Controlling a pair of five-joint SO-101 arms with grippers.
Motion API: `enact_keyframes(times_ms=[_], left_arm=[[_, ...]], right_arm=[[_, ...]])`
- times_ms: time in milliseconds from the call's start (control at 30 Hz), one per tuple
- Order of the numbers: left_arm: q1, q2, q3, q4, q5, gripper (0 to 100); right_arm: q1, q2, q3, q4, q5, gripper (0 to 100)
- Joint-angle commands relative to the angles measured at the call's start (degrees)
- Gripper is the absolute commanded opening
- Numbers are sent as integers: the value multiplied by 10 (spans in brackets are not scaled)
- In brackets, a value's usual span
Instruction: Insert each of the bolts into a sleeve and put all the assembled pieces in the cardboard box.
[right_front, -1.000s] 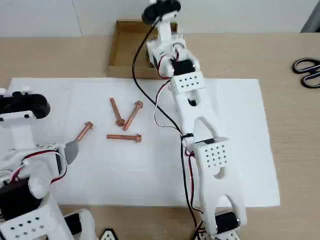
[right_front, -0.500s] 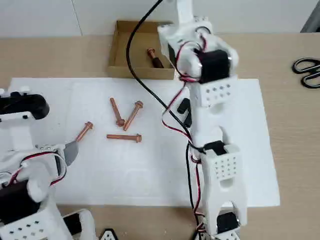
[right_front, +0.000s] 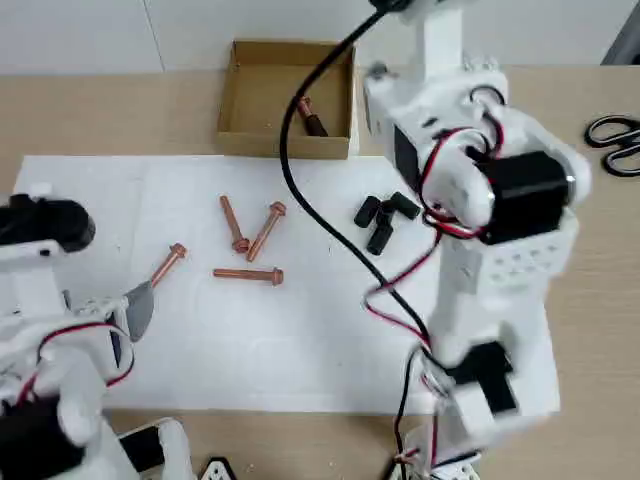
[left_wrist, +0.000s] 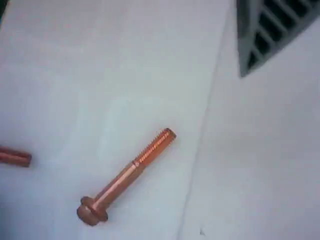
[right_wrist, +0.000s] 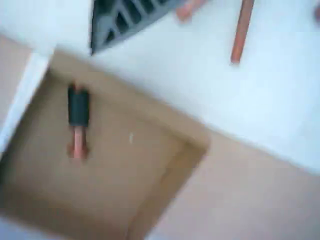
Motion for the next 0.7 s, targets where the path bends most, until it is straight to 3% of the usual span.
enact_keyframes(times_ms=[0,200,367,533,667], left_arm=[[3,-40,-15,6,-4,303],[0,-61,3,1,-4,303],[2,-50,4,-2,-2,303],[0,50,0,-2,0,302],[1,137,-28,-1,1,302]], right_arm=[[4,-169,206,3,0,223],[-7,-345,436,-29,-21,223],[29,-419,627,-99,-24,223],[58,-421,725,-125,-25,223],[58,-325,714,-91,-27,222]])
